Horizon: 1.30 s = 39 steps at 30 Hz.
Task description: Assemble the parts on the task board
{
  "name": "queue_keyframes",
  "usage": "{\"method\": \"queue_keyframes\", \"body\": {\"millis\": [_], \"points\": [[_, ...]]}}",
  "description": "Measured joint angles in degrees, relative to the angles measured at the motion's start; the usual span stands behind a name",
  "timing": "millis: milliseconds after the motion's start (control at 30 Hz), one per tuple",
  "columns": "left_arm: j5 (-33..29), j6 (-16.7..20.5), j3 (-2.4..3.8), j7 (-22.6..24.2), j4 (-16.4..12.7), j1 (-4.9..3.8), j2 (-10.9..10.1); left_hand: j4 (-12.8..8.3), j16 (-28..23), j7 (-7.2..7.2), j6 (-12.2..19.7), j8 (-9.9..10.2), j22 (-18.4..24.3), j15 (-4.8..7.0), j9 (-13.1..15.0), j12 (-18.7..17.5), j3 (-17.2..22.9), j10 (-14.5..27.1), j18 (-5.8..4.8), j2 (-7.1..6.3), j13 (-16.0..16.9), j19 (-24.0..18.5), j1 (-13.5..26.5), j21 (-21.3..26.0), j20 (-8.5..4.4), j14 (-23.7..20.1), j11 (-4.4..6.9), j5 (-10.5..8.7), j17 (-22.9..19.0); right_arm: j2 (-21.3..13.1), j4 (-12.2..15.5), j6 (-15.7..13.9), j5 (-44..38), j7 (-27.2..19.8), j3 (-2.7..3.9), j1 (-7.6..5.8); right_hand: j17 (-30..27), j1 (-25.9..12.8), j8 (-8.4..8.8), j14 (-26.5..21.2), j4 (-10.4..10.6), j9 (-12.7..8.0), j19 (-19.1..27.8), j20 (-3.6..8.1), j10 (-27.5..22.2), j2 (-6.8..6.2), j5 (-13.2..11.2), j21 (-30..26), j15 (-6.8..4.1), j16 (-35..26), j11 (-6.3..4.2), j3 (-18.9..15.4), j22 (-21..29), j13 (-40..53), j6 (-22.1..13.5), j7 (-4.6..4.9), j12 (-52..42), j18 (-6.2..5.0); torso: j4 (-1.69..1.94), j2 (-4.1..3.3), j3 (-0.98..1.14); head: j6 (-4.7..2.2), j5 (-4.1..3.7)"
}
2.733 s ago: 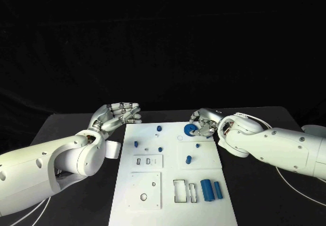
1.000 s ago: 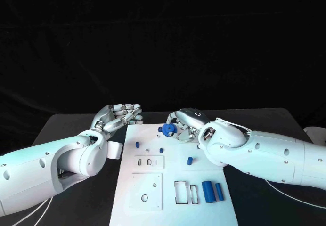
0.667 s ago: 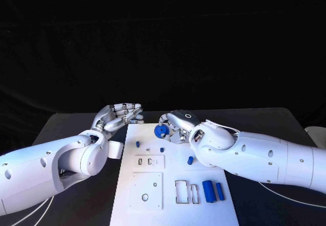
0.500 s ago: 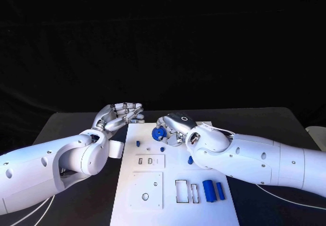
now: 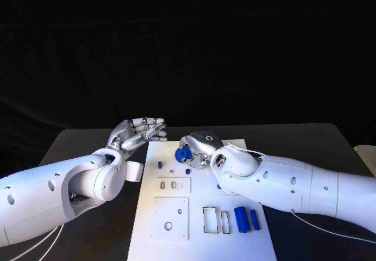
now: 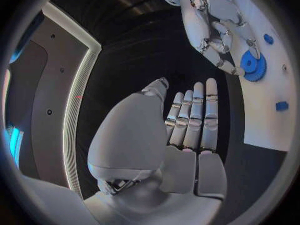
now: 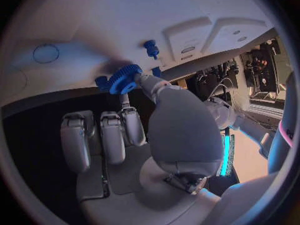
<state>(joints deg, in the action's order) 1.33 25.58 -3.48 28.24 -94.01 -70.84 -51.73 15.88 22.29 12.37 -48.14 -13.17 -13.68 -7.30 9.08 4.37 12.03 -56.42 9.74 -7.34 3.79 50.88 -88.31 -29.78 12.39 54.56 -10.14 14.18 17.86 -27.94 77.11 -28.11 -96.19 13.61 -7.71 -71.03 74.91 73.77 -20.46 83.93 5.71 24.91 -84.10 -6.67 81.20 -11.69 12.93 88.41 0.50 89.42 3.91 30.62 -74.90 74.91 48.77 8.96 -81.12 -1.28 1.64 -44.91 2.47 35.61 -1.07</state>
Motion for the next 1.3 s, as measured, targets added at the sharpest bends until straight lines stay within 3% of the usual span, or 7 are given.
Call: {"method": "queue_keyframes", "body": {"millis": [300,433,633,767,900,1067,1300], "points": [[0.0,0.0,0.00,0.0,0.0,0.00,0.0,0.0,0.0,0.00,0.0,0.0,0.0,0.00,0.0,0.0,0.0,0.0,0.00,0.00,0.0,0.0,0.0,0.0,0.00,0.0,0.00,0.00,0.0,0.8,-1.3,0.4,-0.4,0.4,-0.01,0.26,0.0,-1.0,0.76,0.0,0.0,-0.4,0.0,0.00,-0.4,-0.61,-0.8,0.0,0.00,0.0,0.42,0.0,0.0,0.0,-0.2,0.23,0.7,0.00,-0.10,0.04,0.02,0.01,-0.02],[0.0,0.0,0.00,0.0,0.0,0.00,0.0,0.0,0.0,0.00,0.0,0.0,0.0,0.00,0.0,0.0,0.0,0.0,0.00,0.00,0.0,0.0,0.0,0.0,0.00,0.0,0.00,0.00,0.0,0.8,-1.6,0.8,-0.5,0.7,-0.05,0.36,0.0,-2.3,2.03,0.0,0.2,-0.8,0.0,0.00,-1.3,-0.51,-1.9,-0.3,0.00,0.0,0.97,0.2,0.0,0.0,-1.8,0.75,1.6,0.01,-0.10,0.06,0.02,0.02,-0.16],[0.0,0.0,0.00,-0.1,0.0,0.00,-0.1,0.0,0.0,0.00,0.0,0.0,-0.1,0.00,0.0,0.0,0.0,0.0,0.00,0.00,0.0,-0.2,0.0,0.0,0.20,0.0,0.00,0.00,0.0,0.8,-1.7,1.2,-0.7,1.1,-0.04,0.37,0.0,-4.4,4.31,0.0,2.1,-1.7,0.2,-0.25,-2.2,-1.76,-5.1,-0.6,0.63,0.0,1.78,-2.3,0.0,0.0,-4.8,1.53,2.3,0.00,-0.10,0.07,0.02,0.02,-0.25],[0.0,0.0,0.00,-0.1,0.0,0.00,-0.1,0.0,0.0,0.00,0.0,0.0,-0.1,0.00,0.0,0.0,0.0,0.0,0.00,0.00,0.0,-0.2,0.0,0.0,0.20,0.0,0.00,0.00,0.0,0.7,-1.6,1.8,-0.6,1.1,-0.04,0.36,0.0,-7.2,4.74,0.2,6.5,-1.8,0.1,-0.74,-2.3,-0.32,-5.4,-0.6,0.83,0.0,1.83,-8.9,0.0,0.0,-5.0,1.68,2.3,0.00,-0.12,0.06,0.02,-0.03,-0.27],[0.0,0.0,0.00,-0.2,0.0,0.00,-0.1,0.0,0.0,0.00,0.0,0.2,-0.1,0.00,0.0,0.0,0.0,0.0,0.00,0.00,0.0,-0.2,0.0,0.0,0.20,0.0,0.00,0.00,0.1,0.6,-1.4,2.3,-0.4,1.1,-0.04,0.36,0.0,-8.0,4.74,0.2,10.0,-1.8,0.1,-0.74,-2.3,0.53,-3.0,-0.6,0.83,0.0,1.83,-12.2,0.0,0.0,-4.2,1.48,2.3,0.01,-0.12,0.06,0.02,-0.07,-0.27],[0.0,0.0,0.00,-0.2,0.0,0.00,-0.1,0.0,0.0,0.00,0.0,0.2,-0.1,0.00,0.0,0.0,0.0,0.0,0.00,0.00,0.0,-0.2,0.0,0.0,0.20,0.0,0.00,0.00,0.1,0.3,-1.4,3.1,0.2,1.1,-0.04,0.37,0.0,-9.2,4.74,0.2,10.7,-1.8,0.1,-0.74,-2.3,1.65,-1.6,-0.6,0.83,0.0,1.83,-12.6,0.0,0.0,-3.5,1.28,2.3,0.00,-0.12,0.07,0.02,-0.05,-0.29],[0.0,0.0,0.00,-0.3,0.0,0.00,-0.2,0.0,0.0,0.00,0.0,0.2,-0.1,-0.12,0.0,0.0,0.0,0.0,0.00,0.00,0.0,-0.2,0.0,0.0,0.20,-0.1,0.00,0.00,0.1,0.0,-1.5,4.0,0.9,1.1,-0.03,0.35,0.0,-9.5,4.75,0.2,10.9,-1.7,0.1,-0.74,-2.1,1.95,-0.6,-0.6,0.83,0.0,1.61,-12.4,0.0,0.0,-2.9,1.10,2.0,0.00,-0.13,0.07,0.02,-0.02,-0.25]]}}
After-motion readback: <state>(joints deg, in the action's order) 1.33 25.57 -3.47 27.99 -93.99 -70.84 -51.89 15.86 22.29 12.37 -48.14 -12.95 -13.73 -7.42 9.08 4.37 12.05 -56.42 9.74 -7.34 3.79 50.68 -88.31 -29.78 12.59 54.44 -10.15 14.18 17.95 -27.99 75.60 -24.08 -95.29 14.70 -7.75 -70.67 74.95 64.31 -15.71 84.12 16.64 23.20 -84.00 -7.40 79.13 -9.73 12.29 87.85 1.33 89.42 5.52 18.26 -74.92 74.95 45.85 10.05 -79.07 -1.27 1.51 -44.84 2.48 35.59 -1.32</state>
